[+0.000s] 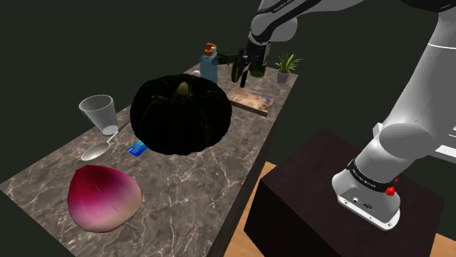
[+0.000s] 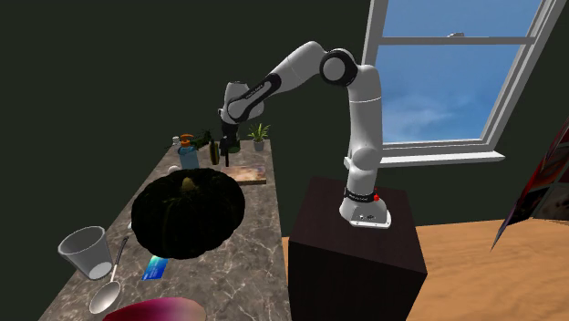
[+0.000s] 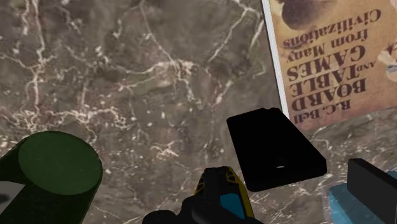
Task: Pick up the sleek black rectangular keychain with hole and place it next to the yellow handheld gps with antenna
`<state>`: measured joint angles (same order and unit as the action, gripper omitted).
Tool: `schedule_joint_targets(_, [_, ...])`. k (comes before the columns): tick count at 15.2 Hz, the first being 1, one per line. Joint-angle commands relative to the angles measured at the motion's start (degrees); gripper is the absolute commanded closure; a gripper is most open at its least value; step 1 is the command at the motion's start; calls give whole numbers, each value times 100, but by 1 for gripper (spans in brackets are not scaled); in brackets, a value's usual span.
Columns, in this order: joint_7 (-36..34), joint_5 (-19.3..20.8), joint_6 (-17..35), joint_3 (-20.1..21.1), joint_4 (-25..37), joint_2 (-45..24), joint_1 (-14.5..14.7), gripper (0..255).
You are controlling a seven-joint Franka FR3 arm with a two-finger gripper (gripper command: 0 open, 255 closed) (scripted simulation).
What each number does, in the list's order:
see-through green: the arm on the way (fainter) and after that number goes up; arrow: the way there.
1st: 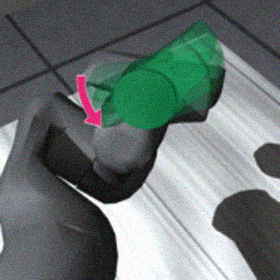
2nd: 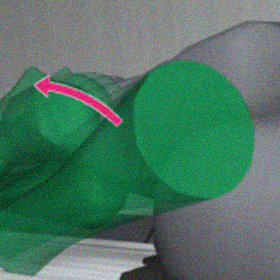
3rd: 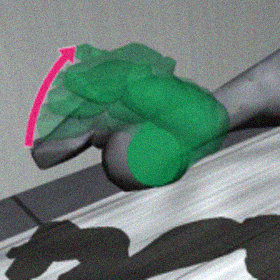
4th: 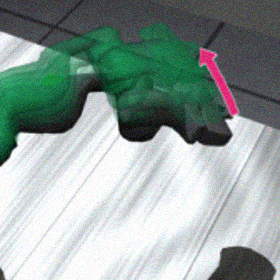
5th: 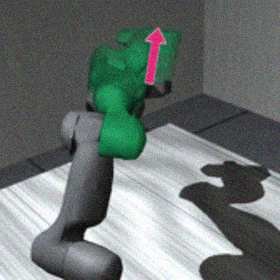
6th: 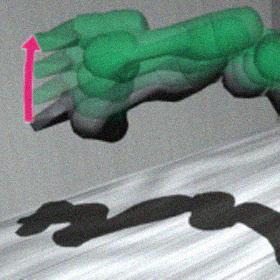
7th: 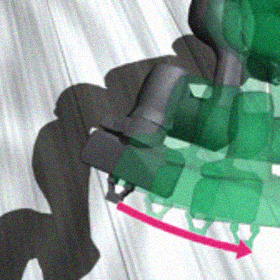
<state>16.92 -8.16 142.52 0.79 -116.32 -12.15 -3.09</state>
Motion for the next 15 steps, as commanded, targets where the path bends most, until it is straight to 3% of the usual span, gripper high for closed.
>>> schedule_joint_targets(1, [0, 0, 0, 0, 0, 0, 0, 0])
schedule_joint_targets(3, [0, 0, 0, 0, 0, 0, 0, 0])
schedule_joint_targets(7, [-35, 53, -571, -34, 32, 536, -28, 0])
schedule_joint_targets(15, [-35, 53, -571, -34, 32, 536, -28, 0])
